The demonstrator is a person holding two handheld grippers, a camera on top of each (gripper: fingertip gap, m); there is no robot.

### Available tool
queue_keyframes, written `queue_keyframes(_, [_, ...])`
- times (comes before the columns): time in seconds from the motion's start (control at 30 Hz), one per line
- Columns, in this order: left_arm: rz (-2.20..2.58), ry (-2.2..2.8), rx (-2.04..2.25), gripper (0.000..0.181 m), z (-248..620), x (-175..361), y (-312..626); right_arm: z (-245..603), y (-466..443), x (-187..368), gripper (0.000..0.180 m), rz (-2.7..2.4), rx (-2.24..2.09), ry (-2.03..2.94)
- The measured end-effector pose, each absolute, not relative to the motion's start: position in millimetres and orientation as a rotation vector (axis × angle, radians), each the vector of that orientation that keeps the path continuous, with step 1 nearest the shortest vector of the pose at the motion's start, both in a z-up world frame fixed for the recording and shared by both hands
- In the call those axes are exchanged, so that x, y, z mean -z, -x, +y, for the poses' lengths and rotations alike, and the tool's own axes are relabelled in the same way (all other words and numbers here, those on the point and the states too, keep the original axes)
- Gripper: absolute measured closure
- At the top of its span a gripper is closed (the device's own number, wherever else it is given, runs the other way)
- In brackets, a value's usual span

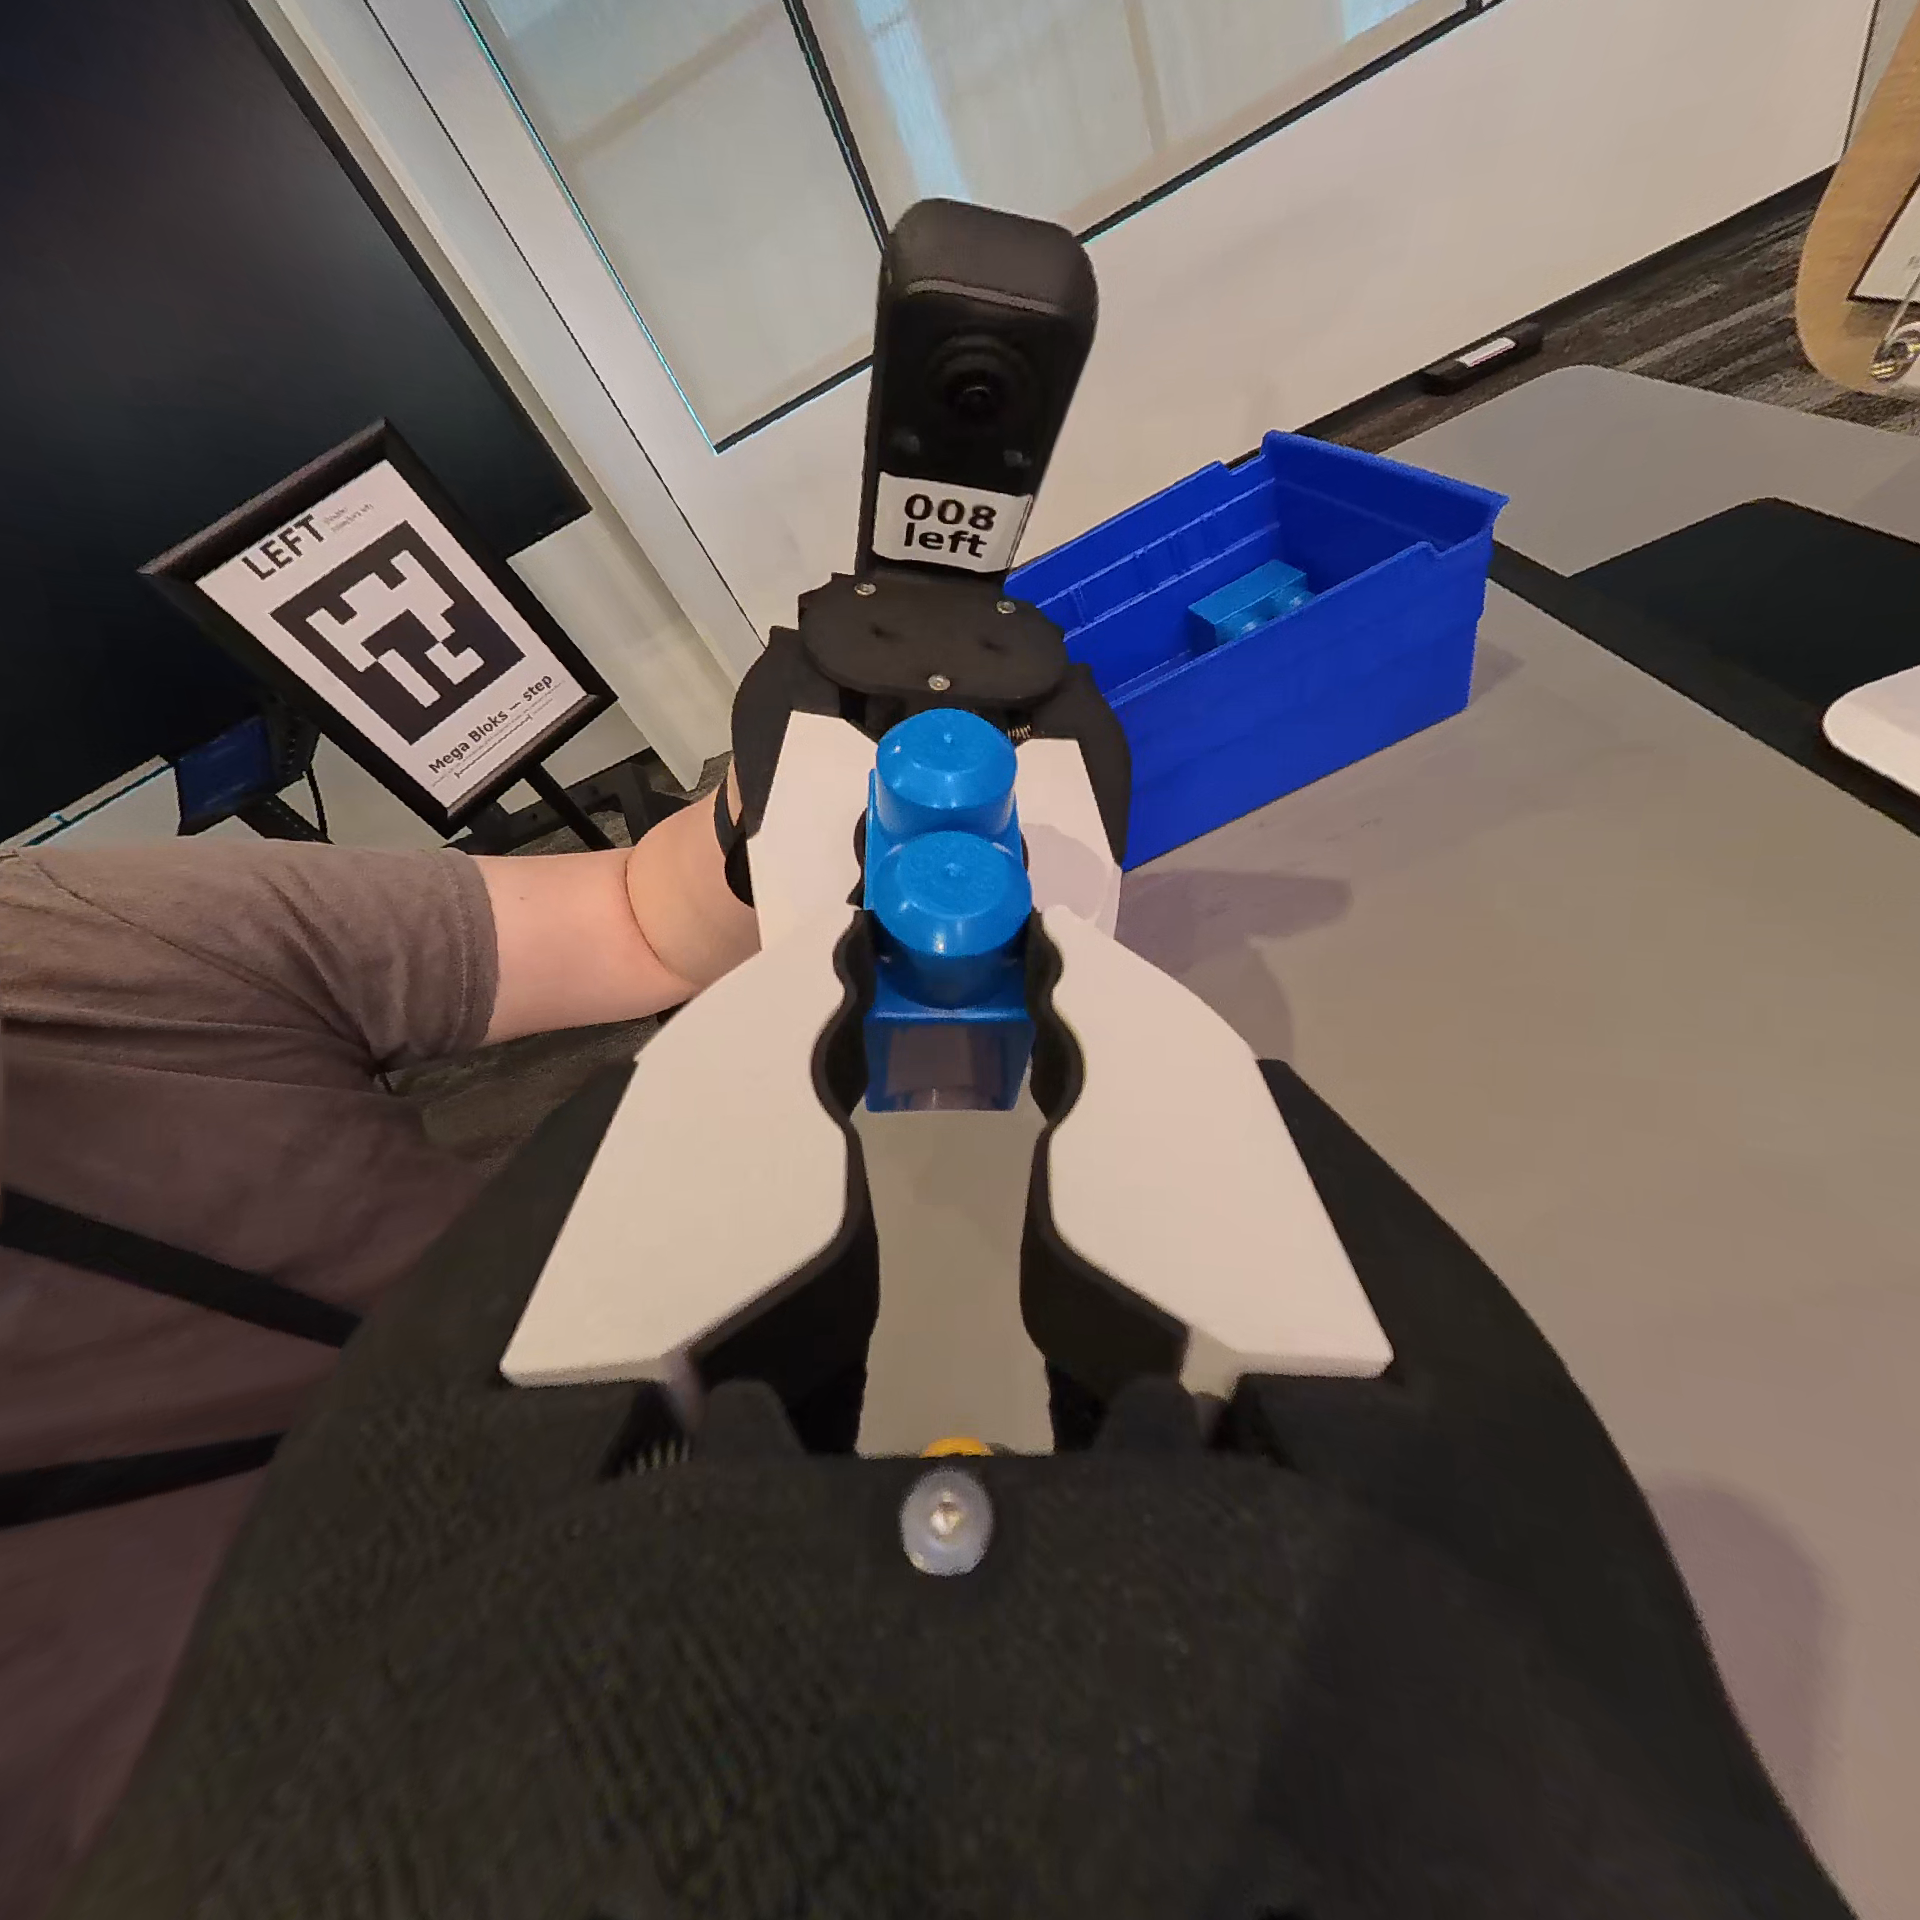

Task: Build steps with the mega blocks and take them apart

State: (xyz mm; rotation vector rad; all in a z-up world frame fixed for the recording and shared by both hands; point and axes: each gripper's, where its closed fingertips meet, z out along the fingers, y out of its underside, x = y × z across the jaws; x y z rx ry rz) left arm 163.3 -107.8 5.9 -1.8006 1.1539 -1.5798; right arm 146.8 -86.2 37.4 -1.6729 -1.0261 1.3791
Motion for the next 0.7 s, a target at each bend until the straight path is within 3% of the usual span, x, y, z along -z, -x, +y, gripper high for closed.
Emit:
queue_keyframes(0.17, [1.190,1.775,1.573,0.139,-112,-10,-164,-89,-151,-41,0.151,-1.110,-1.303,1.628])
queue_keyframes(0.27, [1.167,1.751,1.532,0.139,-102,-22,-151,-100,-172,-34,0.138,-1.384,-0.985,1.574])
queue_keyframes(0.47, [1.015,1.705,1.275,0.139,-59,-63,-84,-159,-190,53,0.130,-2.056,-0.583,1.727])
queue_keyframes(0.7, [0.842,1.649,0.998,0.139,-41,-111,2,-161,-193,120,0.128,-2.256,-0.143,1.976])
